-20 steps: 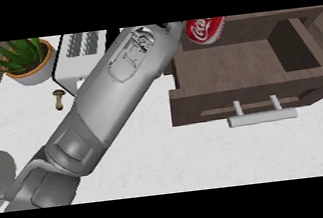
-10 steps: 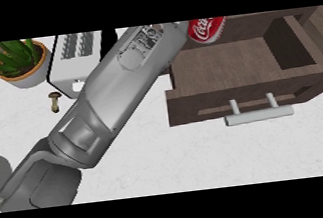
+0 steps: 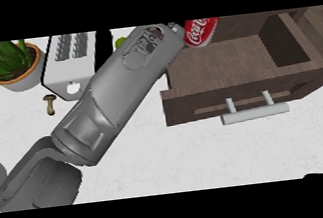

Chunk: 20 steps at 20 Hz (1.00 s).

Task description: Pick up the can, place it into the drawer and close the drawer

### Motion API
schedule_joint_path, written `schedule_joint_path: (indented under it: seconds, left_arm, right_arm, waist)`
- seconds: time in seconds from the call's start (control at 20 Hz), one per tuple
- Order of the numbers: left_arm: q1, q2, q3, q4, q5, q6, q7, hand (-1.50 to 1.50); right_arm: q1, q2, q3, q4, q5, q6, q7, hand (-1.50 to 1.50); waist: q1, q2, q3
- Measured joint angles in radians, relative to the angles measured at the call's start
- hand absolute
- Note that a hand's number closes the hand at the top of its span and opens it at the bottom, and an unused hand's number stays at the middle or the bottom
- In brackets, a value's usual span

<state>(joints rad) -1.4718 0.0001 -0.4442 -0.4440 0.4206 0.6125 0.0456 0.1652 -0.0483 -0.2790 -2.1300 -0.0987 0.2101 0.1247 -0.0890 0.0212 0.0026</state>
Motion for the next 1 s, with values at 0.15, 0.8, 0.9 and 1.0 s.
schedule_joint_path:
  seconds: [0.15, 0.8, 0.9, 1.0]
  left_arm:
    - [0.013, 0.000, -0.032, 0.020, 0.017, 0.013, -0.030, 1.50]
    - [0.026, 0.000, -0.159, 0.066, 0.072, 0.086, -0.052, -1.50]
    - [0.037, 0.000, -0.169, 0.069, 0.081, 0.097, -0.062, -1.50]
    - [0.039, 0.000, -0.175, 0.074, 0.091, 0.117, -0.072, -1.50]
  right_arm:
    - [-0.011, -0.004, 0.001, -0.001, -0.005, 0.001, 0.009, -1.50]
    - [-0.069, -0.007, 0.028, 0.014, 0.019, -0.015, 0.030, -1.50]
    - [-0.075, -0.008, 0.024, 0.025, 0.018, -0.016, 0.025, -1.50]
    - [-0.077, -0.008, 0.031, 0.021, 0.021, -0.014, 0.027, -1.50]
  waist:
    - [-0.010, 0.002, 0.000]
    - [-0.037, 0.009, 0.000]
    - [-0.038, 0.010, 0.001]
    - [-0.040, 0.011, 0.000]
